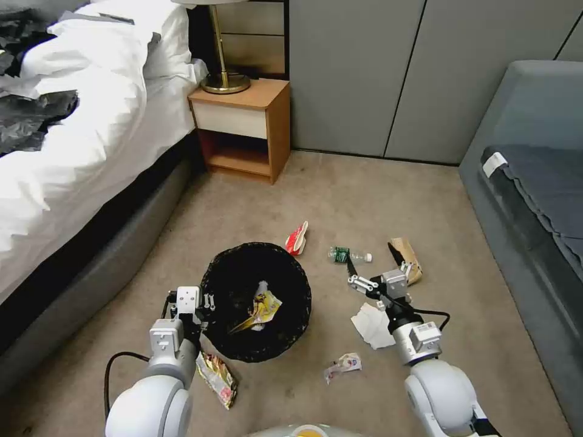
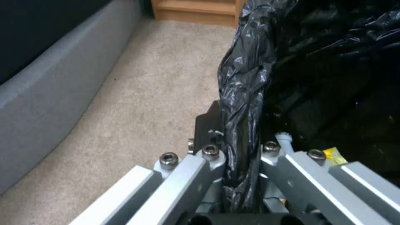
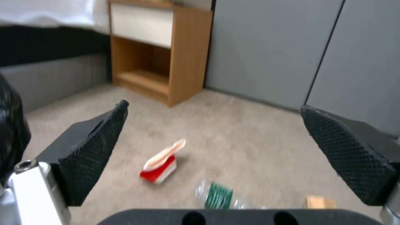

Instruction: Pick up the trash bin, then pick up the garbage from the floor and place it into the trash bin.

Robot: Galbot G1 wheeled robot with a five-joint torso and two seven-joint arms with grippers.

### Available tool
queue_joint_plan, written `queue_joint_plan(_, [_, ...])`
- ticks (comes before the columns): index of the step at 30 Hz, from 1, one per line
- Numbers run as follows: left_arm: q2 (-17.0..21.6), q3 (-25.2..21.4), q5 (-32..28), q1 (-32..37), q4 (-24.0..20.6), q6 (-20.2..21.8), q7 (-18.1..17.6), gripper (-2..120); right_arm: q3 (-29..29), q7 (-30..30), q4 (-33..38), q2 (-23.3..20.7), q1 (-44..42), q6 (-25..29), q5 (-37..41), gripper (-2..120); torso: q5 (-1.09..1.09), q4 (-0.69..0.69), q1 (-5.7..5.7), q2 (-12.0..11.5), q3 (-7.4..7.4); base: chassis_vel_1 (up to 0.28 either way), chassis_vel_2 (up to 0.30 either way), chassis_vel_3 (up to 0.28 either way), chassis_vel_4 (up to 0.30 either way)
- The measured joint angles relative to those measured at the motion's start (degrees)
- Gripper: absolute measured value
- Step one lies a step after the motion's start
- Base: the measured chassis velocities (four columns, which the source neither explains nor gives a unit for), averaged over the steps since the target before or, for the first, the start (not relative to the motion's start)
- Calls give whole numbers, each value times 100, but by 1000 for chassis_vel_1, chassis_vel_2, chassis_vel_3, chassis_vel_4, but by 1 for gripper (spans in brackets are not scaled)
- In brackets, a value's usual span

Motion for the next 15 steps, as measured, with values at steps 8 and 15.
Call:
queue_joint_plan(8, [-3, 3, 13, 0, 12, -8, 4, 1, -136, 11, -171, -51, 21, -406, 115, 100, 0, 0, 0, 0, 0, 0, 0, 0, 0])
queue_joint_plan(15, [-11, 19, 30, 4, 26, -21, 6, 1, -235, -177, -436, -167, 25, -656, 144, 100, 0, 0, 0, 0, 0, 0, 0, 0, 0])
